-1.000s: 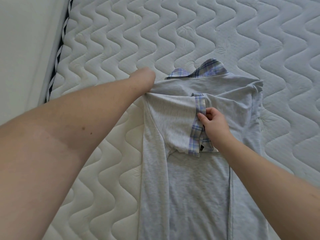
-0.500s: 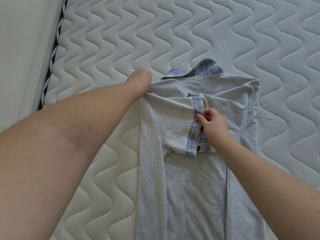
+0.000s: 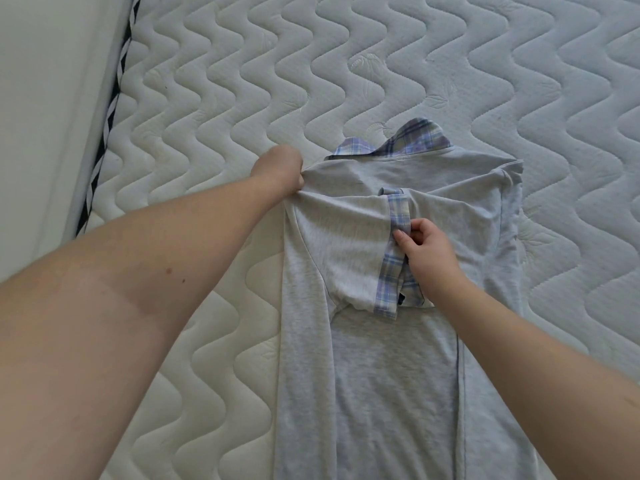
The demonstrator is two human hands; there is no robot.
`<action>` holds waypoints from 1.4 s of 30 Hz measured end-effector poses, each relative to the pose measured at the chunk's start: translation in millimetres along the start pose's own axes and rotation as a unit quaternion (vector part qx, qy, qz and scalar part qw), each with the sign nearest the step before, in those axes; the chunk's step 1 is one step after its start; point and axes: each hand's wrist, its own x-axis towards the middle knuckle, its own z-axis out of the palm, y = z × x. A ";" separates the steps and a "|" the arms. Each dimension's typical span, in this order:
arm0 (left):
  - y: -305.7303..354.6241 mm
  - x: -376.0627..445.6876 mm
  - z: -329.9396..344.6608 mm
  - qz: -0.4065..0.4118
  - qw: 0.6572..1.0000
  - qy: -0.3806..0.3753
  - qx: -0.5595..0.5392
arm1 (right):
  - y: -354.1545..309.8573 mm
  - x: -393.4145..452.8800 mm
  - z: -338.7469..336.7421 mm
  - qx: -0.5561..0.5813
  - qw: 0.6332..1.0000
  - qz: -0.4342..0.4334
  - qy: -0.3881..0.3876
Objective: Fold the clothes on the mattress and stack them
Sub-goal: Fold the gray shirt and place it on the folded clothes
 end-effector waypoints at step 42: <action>-6.3 -1.4 -25.9 -0.179 0.943 -0.112 -0.257 | -12.9 3.2 -8.5 -0.051 0.997 -0.047 0.017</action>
